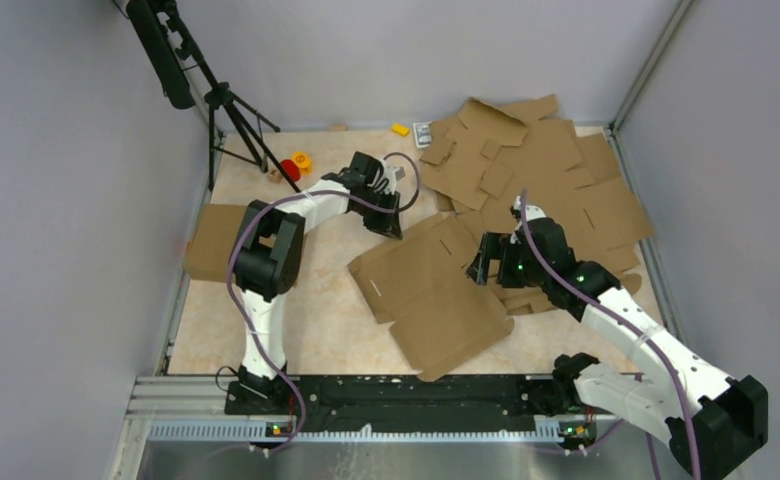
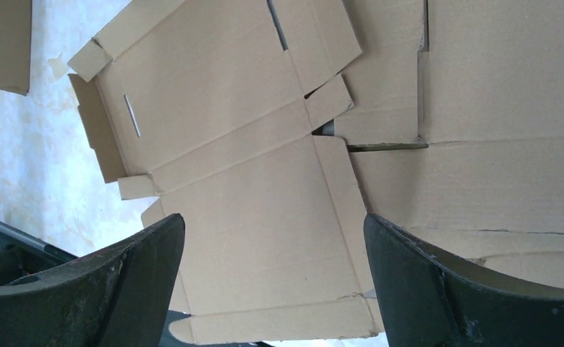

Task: Fold the paper box
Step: Fold the paper box at the center of the board.

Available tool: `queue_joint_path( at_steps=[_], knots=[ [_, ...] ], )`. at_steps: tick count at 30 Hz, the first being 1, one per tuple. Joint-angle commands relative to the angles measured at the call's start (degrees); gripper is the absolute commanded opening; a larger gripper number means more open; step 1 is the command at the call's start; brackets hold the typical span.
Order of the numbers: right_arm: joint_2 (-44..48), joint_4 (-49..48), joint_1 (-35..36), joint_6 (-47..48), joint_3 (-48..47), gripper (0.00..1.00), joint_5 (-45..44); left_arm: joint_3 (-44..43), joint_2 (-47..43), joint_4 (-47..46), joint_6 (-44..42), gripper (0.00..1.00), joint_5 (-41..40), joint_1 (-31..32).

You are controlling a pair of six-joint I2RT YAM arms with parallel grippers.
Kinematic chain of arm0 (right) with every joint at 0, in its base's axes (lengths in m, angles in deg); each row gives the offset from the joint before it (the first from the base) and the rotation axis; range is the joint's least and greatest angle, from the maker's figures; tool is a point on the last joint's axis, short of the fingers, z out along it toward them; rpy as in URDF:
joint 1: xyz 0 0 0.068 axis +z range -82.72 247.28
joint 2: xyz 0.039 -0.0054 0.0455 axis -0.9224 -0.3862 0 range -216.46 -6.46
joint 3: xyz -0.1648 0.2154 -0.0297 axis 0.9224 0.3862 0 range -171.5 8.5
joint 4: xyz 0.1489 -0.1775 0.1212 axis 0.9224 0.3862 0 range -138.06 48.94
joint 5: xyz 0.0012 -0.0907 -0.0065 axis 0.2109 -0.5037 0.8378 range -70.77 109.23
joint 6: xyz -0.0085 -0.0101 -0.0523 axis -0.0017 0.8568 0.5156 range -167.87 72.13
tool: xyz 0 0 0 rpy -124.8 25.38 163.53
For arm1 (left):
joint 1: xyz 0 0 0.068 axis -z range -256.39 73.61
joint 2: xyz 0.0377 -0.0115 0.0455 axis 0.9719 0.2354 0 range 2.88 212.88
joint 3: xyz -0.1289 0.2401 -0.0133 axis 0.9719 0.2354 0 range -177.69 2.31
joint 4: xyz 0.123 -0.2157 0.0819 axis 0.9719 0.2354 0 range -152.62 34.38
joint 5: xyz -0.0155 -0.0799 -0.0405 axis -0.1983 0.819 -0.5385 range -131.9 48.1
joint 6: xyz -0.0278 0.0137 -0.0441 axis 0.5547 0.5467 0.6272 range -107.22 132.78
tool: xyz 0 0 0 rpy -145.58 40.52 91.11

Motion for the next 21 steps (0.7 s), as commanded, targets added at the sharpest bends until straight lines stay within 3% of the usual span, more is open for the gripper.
queue_joint_path(
  at_steps=[1,6,11,21],
  knots=[
    [0.4,-0.2,-0.3,1.1,-1.6,0.92,-1.2,0.8,-1.7,0.4,-0.3,0.15,3.6,0.0],
    [-2.0,-0.3,-0.3,4.2,-2.8,0.92,-0.8,7.4,-6.3,-3.6,2.1,0.13,2.6,0.2],
    [-7.0,0.5,-0.3,8.4,-6.7,0.91,-1.0,15.1,-12.9,-8.8,4.6,0.01,-0.6,0.5],
    [-18.9,-3.7,-0.3,12.3,-15.1,0.87,4.3,26.5,-26.6,-11.8,8.3,0.0,-18.1,6.7]
  ],
)
